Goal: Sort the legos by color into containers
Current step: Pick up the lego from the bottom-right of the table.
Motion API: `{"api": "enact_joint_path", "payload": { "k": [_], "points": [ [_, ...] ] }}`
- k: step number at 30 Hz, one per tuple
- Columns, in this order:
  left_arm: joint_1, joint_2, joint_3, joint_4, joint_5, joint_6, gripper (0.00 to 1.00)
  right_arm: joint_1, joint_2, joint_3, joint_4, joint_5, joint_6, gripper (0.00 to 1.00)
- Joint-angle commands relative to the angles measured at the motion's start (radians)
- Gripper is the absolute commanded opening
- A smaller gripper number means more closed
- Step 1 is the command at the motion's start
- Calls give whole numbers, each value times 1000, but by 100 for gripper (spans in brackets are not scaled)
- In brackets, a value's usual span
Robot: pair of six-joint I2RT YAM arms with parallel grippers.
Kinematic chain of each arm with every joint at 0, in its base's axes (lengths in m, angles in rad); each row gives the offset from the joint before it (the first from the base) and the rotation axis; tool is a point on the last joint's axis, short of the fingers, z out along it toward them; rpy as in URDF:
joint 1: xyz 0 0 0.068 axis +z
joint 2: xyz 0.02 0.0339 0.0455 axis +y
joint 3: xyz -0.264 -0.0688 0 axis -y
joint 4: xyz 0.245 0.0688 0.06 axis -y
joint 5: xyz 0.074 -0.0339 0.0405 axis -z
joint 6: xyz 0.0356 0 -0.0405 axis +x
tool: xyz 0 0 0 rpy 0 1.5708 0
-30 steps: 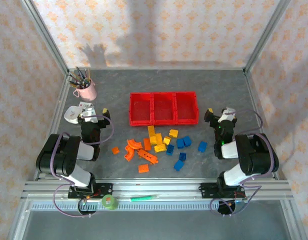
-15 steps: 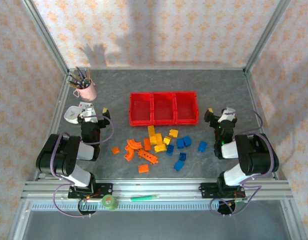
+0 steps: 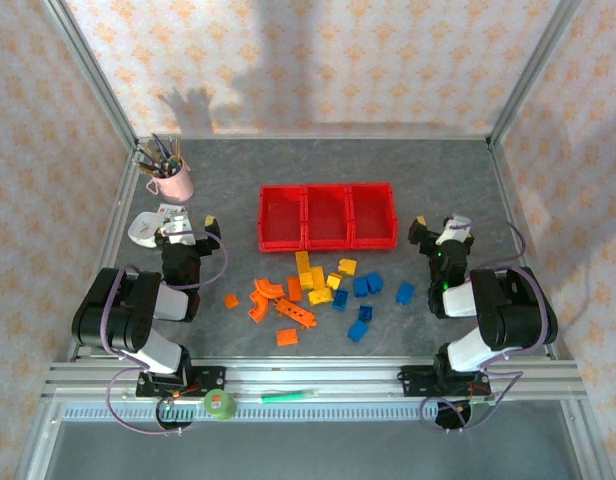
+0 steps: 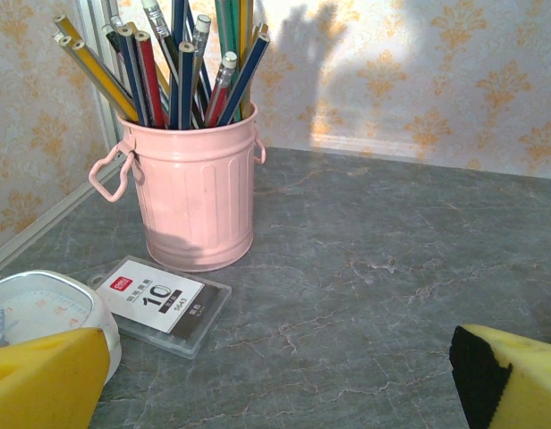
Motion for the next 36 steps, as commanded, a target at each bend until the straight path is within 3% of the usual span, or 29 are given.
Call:
{"api": "enact_joint_path", "payload": {
  "k": [1, 10, 15, 19, 26, 29, 33, 36],
  "points": [
    [6, 1, 9, 37, 18, 11, 99, 2, -6, 13, 36, -1, -17, 100],
    [6, -43, -27, 72, -4, 0, 99, 3, -27, 16, 13, 3, -14, 100],
    [7, -169, -14, -56, 15, 9, 99, 7, -107, 4, -29, 16, -13, 100],
    [6, -309, -6, -172, -15, -24, 99, 7, -203, 45, -191, 40, 22, 100],
    [8, -548, 43, -424, -28, -196, 99, 5, -375, 137, -490, -14, 200, 100],
    [9, -613, 91, -575, -9, -290, 99, 3, -445, 179, -646, -23, 370, 100],
    [10, -660, 117, -718, 12, -449, 99, 2, -505, 207, -872, -13, 553, 100],
    [16, -697, 70, -756, -23, -619, 99, 2, -518, 229, -962, -80, 575, 100]
  ]
}}
